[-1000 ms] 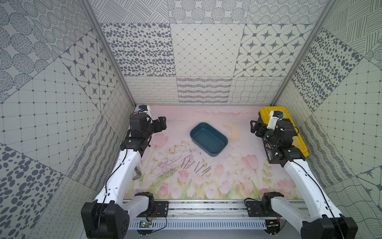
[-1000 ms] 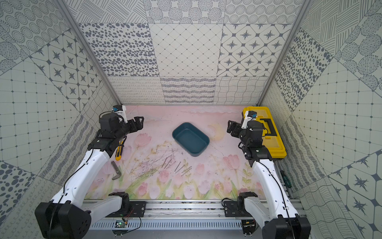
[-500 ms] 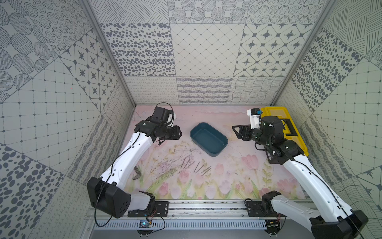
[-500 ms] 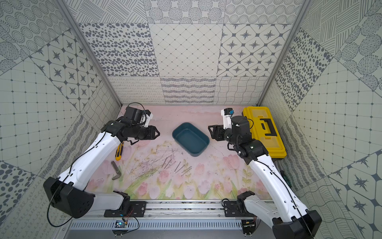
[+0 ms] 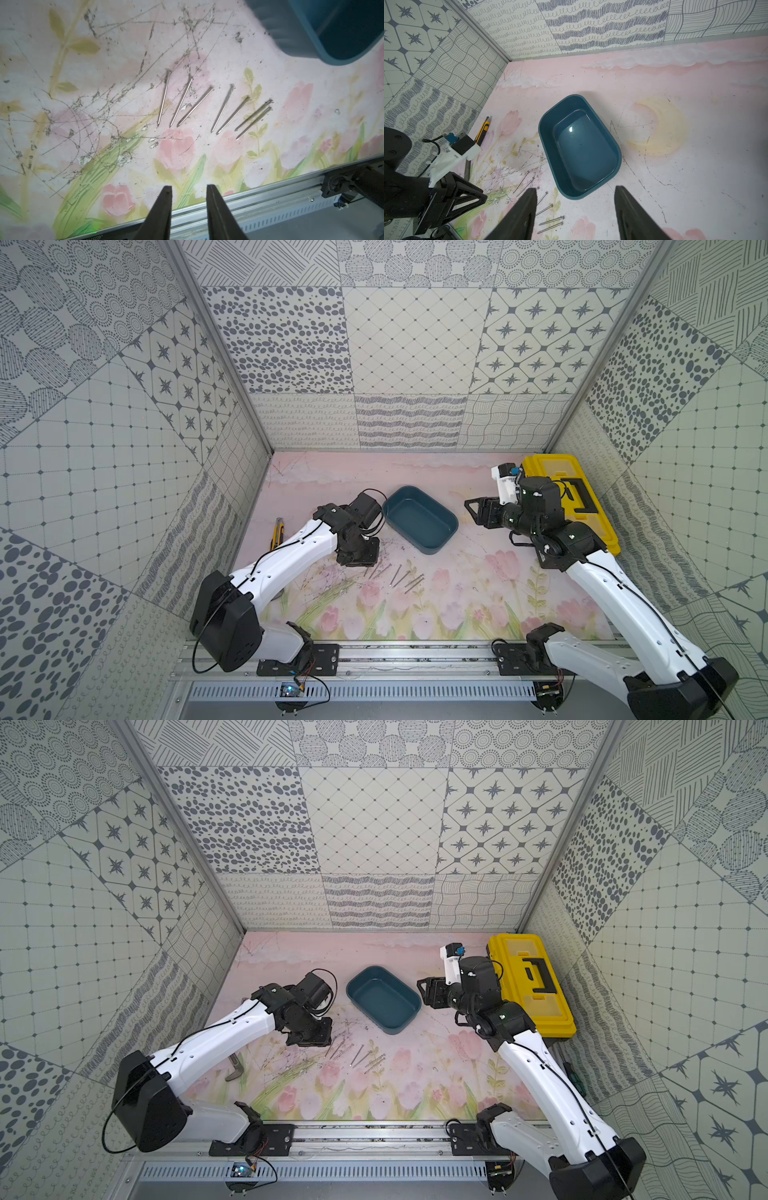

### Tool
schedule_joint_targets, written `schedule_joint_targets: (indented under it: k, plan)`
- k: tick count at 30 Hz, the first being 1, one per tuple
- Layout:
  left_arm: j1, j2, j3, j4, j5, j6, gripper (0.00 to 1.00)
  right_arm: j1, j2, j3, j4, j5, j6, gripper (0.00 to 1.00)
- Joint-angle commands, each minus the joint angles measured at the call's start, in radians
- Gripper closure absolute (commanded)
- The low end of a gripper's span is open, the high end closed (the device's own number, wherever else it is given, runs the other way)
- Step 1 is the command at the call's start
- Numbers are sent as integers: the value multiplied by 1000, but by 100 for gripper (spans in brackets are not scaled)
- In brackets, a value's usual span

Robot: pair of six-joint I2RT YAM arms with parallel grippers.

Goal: Put the nails on the desktop into the storage box
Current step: Pick up the nail from the center of the board.

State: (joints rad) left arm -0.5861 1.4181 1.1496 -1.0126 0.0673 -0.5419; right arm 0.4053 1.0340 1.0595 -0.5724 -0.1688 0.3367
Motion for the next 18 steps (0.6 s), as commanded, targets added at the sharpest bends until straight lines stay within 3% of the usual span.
schedule_joint_targets:
  k: [1,10,18]
  plan:
    - [-29,30,-41,5,-85,-65,70,7,-19,-22,36,-5,14,36]
    - [-44,73,-131,202,-110,39,71,9,-16,-59,65,-35,35,36]
    - [-44,136,-102,293,-146,143,71,10,-9,-64,66,-47,39,37]
